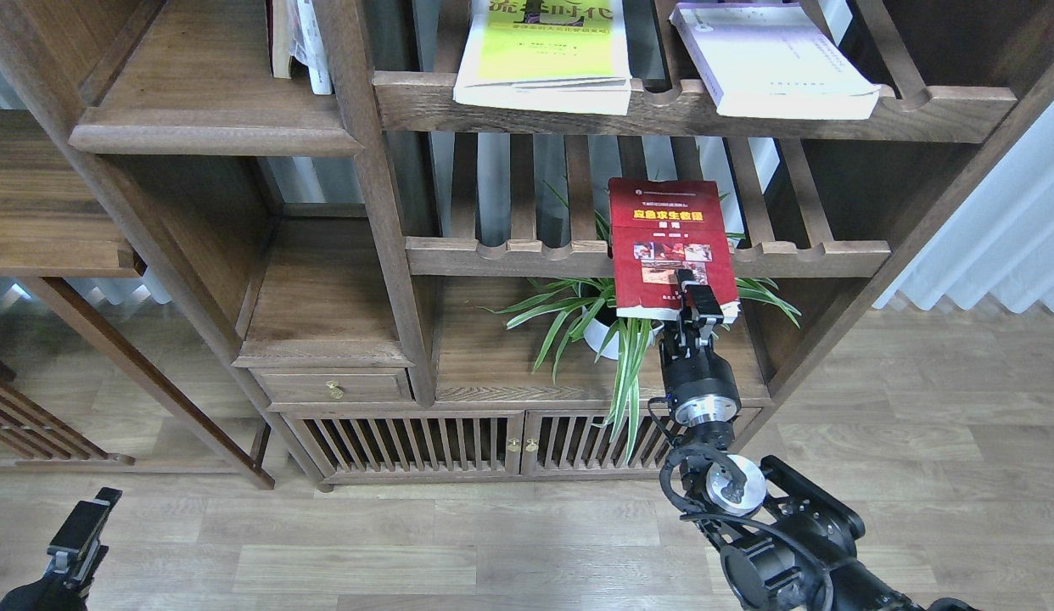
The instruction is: Organize books on shelf
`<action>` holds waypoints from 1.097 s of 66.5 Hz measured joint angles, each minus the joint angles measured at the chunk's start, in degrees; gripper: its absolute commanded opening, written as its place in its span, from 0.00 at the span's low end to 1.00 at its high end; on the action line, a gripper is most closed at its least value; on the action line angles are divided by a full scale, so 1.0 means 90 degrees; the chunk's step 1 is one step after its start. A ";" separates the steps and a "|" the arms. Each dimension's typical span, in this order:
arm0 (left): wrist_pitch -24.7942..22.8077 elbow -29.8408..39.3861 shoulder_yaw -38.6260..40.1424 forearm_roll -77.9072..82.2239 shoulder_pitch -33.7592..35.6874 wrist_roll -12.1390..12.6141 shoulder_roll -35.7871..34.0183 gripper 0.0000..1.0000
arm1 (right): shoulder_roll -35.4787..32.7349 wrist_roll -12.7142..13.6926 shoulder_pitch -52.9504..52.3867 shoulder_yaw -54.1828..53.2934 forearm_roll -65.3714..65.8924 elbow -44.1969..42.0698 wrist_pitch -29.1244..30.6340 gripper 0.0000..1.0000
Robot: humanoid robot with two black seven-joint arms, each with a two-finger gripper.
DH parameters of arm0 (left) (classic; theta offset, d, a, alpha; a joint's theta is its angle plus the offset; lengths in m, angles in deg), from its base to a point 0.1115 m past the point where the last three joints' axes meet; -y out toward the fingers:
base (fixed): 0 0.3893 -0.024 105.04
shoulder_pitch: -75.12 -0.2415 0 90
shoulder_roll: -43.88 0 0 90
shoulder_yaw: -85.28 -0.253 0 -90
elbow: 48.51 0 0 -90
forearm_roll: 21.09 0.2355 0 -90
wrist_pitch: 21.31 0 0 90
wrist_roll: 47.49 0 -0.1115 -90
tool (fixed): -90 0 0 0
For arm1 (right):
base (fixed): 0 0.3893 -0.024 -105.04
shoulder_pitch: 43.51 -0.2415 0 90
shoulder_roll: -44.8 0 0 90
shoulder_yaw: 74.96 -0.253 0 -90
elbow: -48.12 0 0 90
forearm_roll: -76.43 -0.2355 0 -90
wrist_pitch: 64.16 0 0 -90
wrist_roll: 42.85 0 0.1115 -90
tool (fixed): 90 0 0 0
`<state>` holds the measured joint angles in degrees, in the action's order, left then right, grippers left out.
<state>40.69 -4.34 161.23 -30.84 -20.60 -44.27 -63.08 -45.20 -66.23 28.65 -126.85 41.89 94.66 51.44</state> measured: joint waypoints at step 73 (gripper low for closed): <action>0.0000 -0.0064 -0.0201 0.0007 -0.0040 -0.0048 -0.0078 1.00 | 0.0000 0.0061 0.3183 0.0946 0.1325 0.1855 0.0262 0.02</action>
<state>40.69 -4.91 159.42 -30.78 -20.96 -44.69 -63.78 -45.21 -65.68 57.30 -118.34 53.82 111.36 53.80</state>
